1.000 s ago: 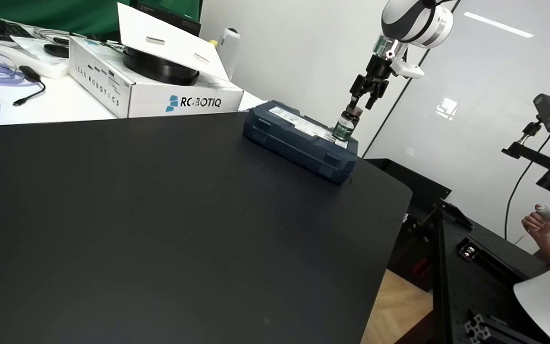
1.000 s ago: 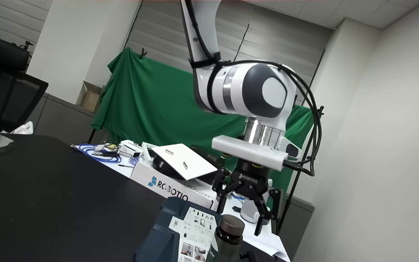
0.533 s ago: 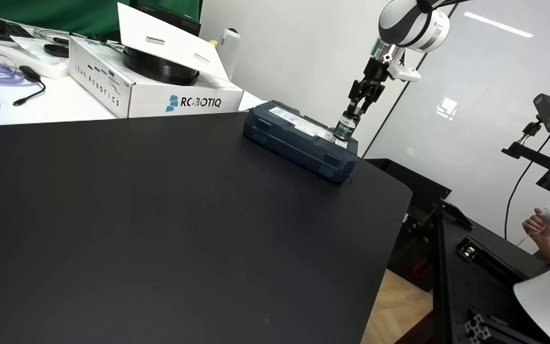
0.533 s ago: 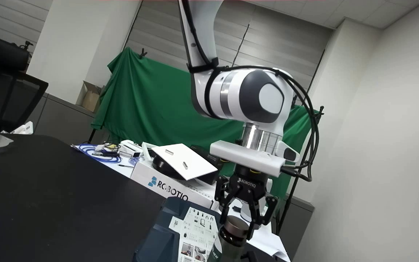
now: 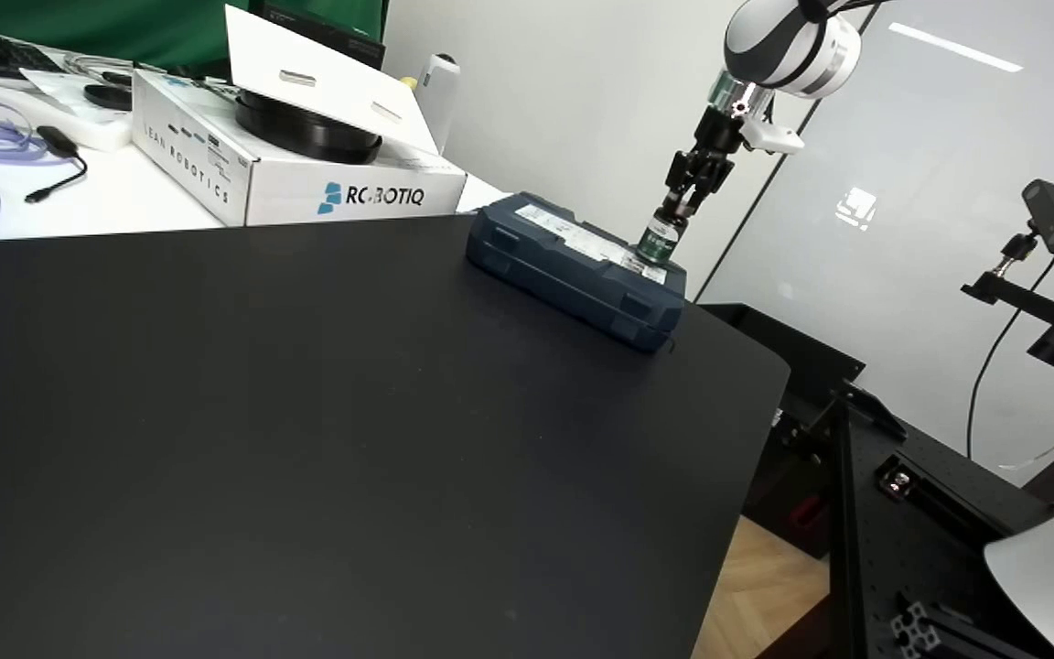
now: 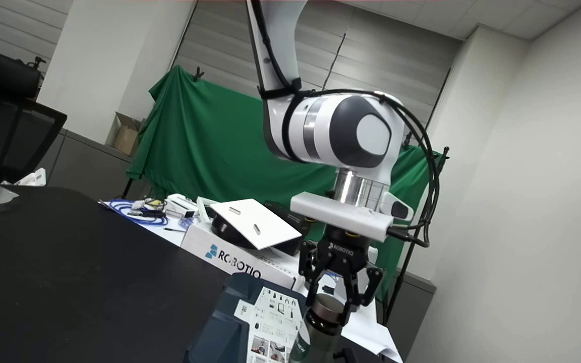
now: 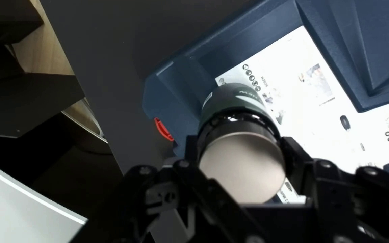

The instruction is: Place the bottle on the table

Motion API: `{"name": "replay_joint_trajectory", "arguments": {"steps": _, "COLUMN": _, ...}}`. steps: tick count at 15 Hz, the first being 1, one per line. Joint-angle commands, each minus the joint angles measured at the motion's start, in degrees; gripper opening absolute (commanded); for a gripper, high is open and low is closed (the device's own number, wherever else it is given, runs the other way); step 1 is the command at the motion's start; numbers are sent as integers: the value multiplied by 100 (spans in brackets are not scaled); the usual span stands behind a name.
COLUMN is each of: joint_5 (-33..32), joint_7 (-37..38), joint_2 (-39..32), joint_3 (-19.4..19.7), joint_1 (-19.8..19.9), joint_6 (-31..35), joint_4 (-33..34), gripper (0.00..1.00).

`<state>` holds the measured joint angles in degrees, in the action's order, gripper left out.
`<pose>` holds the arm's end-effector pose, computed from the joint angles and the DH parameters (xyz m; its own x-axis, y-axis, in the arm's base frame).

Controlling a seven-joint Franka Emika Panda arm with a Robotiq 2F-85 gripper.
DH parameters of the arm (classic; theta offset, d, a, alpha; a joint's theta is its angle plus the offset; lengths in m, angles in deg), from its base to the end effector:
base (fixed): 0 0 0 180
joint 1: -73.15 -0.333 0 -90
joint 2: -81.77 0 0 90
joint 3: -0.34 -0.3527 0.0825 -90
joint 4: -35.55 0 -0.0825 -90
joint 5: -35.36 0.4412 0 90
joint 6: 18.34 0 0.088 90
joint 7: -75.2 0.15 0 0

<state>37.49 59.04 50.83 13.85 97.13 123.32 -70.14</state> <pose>0.5743 -0.4306 0.1970 0.9344 -0.3489 0.0720 -0.3553 -0.9271 0.1191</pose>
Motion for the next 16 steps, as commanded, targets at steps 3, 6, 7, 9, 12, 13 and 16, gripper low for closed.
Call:
{"name": "replay_joint_trajectory", "arguments": {"steps": 3, "joint_5": -90, "joint_7": -78, "joint_2": 884, "joint_3": -125, "joint_1": -101, "joint_6": 230, "joint_4": -440, "gripper": 37}}
{"name": "replay_joint_trajectory", "arguments": {"steps": 6, "joint_5": -409, "joint_7": -20, "joint_2": 1361, "joint_3": -140, "joint_1": -436, "joint_6": 274, "joint_4": -625, "gripper": 37}}
{"name": "replay_joint_trajectory", "arguments": {"steps": 7, "joint_5": -544, "joint_7": 3, "joint_2": 1504, "joint_3": -170, "joint_1": -581, "joint_6": 278, "joint_4": -682, "gripper": 37}}
{"name": "replay_joint_trajectory", "arguments": {"steps": 9, "joint_5": -799, "joint_7": 63, "joint_2": 1767, "joint_3": -295, "joint_1": -908, "joint_6": 233, "joint_4": -796, "gripper": 37}}
{"name": "replay_joint_trajectory", "arguments": {"steps": 12, "joint_5": -1109, "joint_7": 153, "joint_2": 2038, "joint_3": -597, "joint_1": -1458, "joint_6": 103, "joint_4": -906, "gripper": 37}}
{"name": "replay_joint_trajectory", "arguments": {"steps": 13, "joint_5": -1210, "joint_7": 190, "joint_2": 2116, "joint_3": -707, "joint_1": -1643, "joint_6": 90, "joint_4": -955, "gripper": 37}}
{"name": "replay_joint_trajectory", "arguments": {"steps": 16, "joint_5": -1486, "joint_7": 286, "joint_2": 2294, "joint_3": -1061, "joint_1": -2159, "joint_6": 51, "joint_4": -1114, "gripper": 37}}
